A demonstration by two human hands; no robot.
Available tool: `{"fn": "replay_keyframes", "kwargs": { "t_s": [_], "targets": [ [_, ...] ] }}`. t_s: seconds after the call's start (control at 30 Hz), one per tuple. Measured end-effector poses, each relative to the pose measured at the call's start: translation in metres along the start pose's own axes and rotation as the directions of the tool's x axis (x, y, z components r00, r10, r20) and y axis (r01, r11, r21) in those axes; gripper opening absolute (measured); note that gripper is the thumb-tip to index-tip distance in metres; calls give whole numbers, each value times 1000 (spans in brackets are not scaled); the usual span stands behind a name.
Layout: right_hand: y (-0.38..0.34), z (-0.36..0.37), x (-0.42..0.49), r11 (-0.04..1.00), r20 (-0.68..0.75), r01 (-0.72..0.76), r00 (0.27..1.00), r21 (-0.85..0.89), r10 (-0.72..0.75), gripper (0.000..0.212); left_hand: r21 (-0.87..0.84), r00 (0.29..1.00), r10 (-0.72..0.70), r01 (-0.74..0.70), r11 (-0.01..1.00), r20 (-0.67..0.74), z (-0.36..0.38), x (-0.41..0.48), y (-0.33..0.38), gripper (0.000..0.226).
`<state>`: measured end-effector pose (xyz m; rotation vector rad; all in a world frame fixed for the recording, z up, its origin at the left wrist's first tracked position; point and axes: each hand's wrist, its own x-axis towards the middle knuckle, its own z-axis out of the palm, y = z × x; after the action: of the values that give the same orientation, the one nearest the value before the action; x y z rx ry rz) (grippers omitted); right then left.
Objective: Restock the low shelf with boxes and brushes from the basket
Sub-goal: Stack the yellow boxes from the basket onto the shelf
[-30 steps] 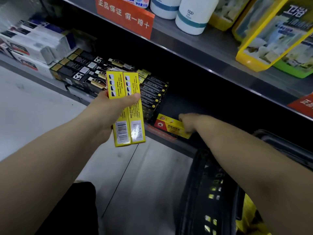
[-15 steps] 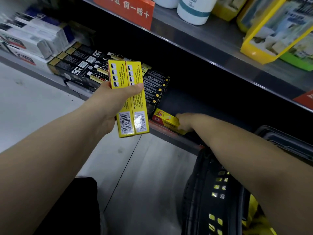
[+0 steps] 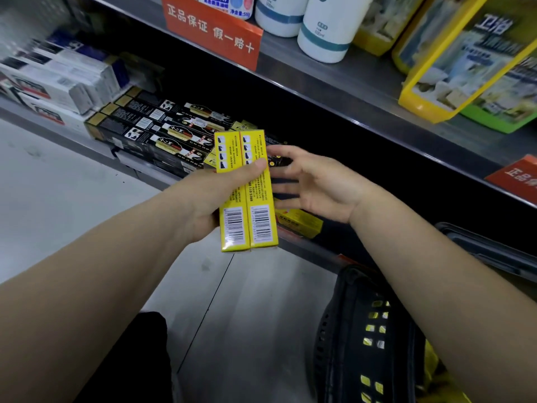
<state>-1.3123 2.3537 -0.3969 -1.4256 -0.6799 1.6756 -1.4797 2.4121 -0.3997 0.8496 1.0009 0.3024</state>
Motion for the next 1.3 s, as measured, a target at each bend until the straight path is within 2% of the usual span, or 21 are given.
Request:
{"fn": "replay_keyframes", "kwargs": {
  "t_s": [0.03, 0.07, 0.17, 0.27, 0.37, 0.43, 0.5, 0.57, 0.63, 0.7, 0.8, 0.9, 0.97, 1.03, 1.1, 1.17, 1.2, 1.23, 1.3],
  "targets": [
    [-2, 6, -9, 994, 64, 8, 998, 111, -15, 45, -10, 999, -16, 17, 1000, 47, 2, -2, 0, 26],
    [0, 12, -15, 994, 75, 16, 997, 108, -24, 50, -15, 997, -26, 27, 1000, 78, 4, -3, -1, 26],
    [11, 19, -24, 1000, -45, 29, 999, -6, -29, 70, -6, 994, -42, 43, 999, 101, 8, -5, -3, 26],
    [17, 14, -31, 999, -131, 28, 991, 29, -24, 86, 27, 993, -62, 60, 998, 102, 10, -7, -3, 35],
    [19, 11, -35, 1000, -137, 18, 990, 23, -14, 66, 47, 987, -63, 57, 997, 146, 10, -10, -2, 50],
    [22, 14, -35, 999, -118, 23, 993, 42, -18, 57, 66, 983, -80, 70, 995, 164, 11, -12, -1, 50],
    [23, 19, -33, 998, -158, 58, 986, 17, -55, 53, 112, 993, -59, 47, 993, 107, 11, -12, -2, 43],
    [21, 22, -30, 983, -278, 68, 954, -169, -114, 50, 142, 1000, 11, -11, 990, 4, 10, -9, -3, 35],
    [21, 25, -29, 920, -340, 14, 927, -392, -159, 49, 134, 996, 67, -59, 989, -55, 10, -6, -4, 28],
    [22, 27, -31, 885, -255, 27, 953, -465, -164, 56, 118, 992, 94, -84, 989, -78, 10, -3, -4, 21],
    [24, 27, -36, 888, -94, 99, 983, -449, -157, 76, 117, 987, 115, -102, 988, -110, 8, -1, -2, 14],
    [23, 25, -38, 884, -90, 126, 979, -451, -185, 84, 117, 985, 115, -100, 988, -130, 6, -1, -2, 31],
    [22, 23, -36, 864, -135, 108, 971, -491, -198, 80, 132, 982, 104, -84, 988, -156, 4, 0, -4, 43],
    [18, 15, -31, 750, -245, -14, 949, -661, -198, 68, 145, 974, 104, -76, 987, -202, 2, 1, -4, 32],
    [14, -4, -21, 466, -403, -267, 889, -843, -219, 55, 150, 964, 108, -73, 986, -242, 0, 2, -3, 21],
    [11, -26, -7, 172, -478, -449, 855, -877, -203, 55, 153, 961, 115, -78, 985, -252, -2, 4, -2, 20],
    [12, -37, 2, 64, -501, -497, 851, -865, -157, 59, 151, 960, 121, -85, 985, -251, -3, 4, -1, 18],
    [13, -47, 11, -8, -522, -526, 845, -850, -112, 63, 144, 962, 129, -96, 985, -242, -3, 5, -1, 16],
    [23, -66, 31, -38, -550, -553, 832, -832, -70, 62, 135, 964, 139, -111, 985, -226, -3, 5, 0, 12]
  ]
}}
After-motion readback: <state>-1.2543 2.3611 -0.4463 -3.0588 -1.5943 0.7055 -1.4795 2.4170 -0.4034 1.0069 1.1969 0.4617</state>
